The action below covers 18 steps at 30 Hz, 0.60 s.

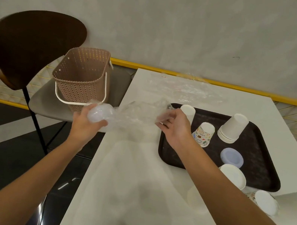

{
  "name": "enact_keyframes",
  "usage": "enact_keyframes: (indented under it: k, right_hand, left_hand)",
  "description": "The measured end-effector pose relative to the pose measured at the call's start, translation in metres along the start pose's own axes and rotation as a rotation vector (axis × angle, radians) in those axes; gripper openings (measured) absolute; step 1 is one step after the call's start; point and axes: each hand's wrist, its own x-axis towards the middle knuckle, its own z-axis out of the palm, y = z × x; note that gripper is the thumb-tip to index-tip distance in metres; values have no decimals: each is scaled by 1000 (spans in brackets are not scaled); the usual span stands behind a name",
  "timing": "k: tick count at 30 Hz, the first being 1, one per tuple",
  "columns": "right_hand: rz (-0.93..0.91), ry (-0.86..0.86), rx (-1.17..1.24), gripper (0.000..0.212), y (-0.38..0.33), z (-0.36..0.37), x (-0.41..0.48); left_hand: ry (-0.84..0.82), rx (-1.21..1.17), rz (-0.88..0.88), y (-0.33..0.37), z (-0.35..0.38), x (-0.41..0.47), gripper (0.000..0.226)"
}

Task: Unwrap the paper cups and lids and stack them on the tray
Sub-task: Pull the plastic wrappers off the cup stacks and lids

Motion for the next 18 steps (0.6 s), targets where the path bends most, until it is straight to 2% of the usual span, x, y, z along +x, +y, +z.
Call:
enact_keyframes:
  k: [6, 9, 11, 14, 16, 18]
  right_hand:
    - [-51, 127, -9, 25, -14, -6, 2]
    - [-165, 172, -102, 20, -23, -7, 1]
    - [-280, 137, -151, 19, -28, -5, -4]
    - [-437, -5, -276, 27, -29, 0, -13]
    - [-473, -70, -500, 30, -26, 2, -13]
    - [-426, -115, -693, 29, -19, 2, -8]
  left_hand:
    - [136, -32, -31, -6, -12, 3, 68]
    - [158, -19, -56, -10, -14, 3, 68]
    - [162, -9, -61, -12, -13, 3, 68]
    - [163, -22, -86, -12, -9, 4, 67]
    - [155, -30, -95, -10, -6, 3, 66]
    - [141, -37, -96, -8, -2, 2, 66]
